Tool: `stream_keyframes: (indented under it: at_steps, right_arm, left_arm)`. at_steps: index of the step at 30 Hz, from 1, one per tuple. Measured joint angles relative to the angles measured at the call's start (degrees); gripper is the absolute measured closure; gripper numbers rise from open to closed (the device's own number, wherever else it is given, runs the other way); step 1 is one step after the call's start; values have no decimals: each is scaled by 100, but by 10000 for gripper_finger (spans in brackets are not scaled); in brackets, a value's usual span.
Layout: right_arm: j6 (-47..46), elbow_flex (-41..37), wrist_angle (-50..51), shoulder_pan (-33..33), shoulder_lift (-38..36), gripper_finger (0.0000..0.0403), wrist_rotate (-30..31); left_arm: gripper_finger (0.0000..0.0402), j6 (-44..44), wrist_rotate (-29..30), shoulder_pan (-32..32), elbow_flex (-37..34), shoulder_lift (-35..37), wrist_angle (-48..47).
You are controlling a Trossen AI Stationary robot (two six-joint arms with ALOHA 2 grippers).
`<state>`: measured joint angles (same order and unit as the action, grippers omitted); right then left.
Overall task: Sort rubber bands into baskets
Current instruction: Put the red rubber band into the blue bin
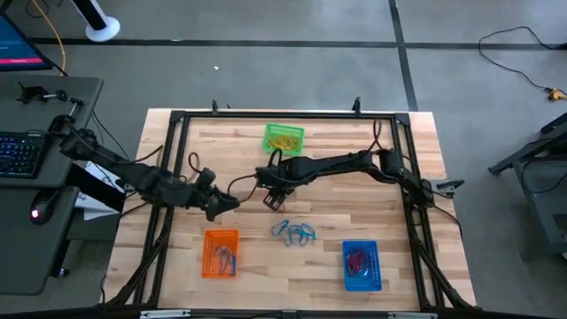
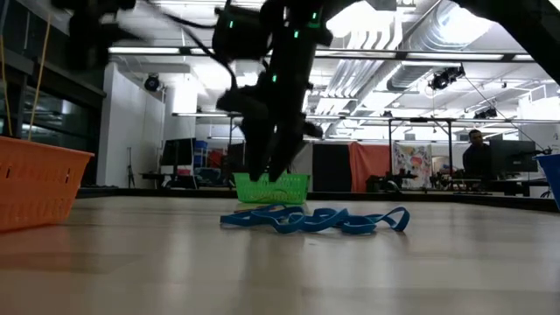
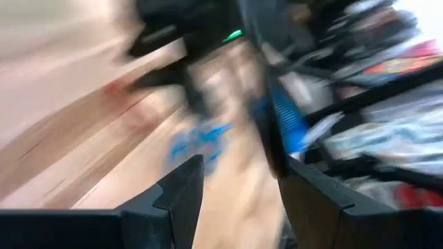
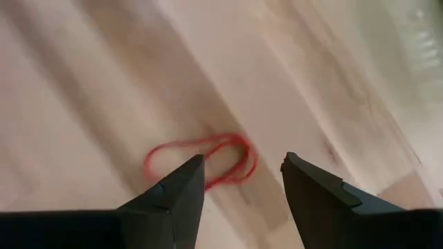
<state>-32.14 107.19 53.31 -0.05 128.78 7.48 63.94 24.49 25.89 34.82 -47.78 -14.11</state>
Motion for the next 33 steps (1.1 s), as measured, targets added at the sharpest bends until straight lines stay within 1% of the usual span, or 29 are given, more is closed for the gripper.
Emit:
stream_keyframes:
  at_steps: [4,6,10,14,15,17,23,28,31,33]
  right_arm:
    - [121,22,428,84,-105,222,101]
    - [72,22,587,59,-108,222,68]
    - [-124,22,571,-121,-50,222,-218]
    - [-378,25,47,-254,-39,222,-230]
    - [-408,29,-8,-278,-41,222,-311]
    - [-535,29,71,-334,-41,222,-502]
    - [-680,27,163,-349,185,222,-676]
    - [-795,27,166,-292,443,222,-699]
    - [-891,28,148,-292,481,223,-650]
    - [-903,29,140,-291,484,231,-577]
  left_arm:
    - [227,822,30,1,-4,26,-1081]
    - [227,1066,12,4,-21,55,-1417]
    - [227,1144,-93,39,-14,124,-1463]
    - [227,1142,-89,54,-16,119,-1470]
    - [227,1144,-88,52,-16,119,-1469]
    - [227,1144,-86,52,-16,117,-1471]
    - [227,1146,-68,50,-18,113,-1475]
    - [227,1150,-66,48,-21,111,-1480]
    - [227,1153,-64,48,-21,110,-1477]
    - [227,1177,-61,46,-23,108,-1477]
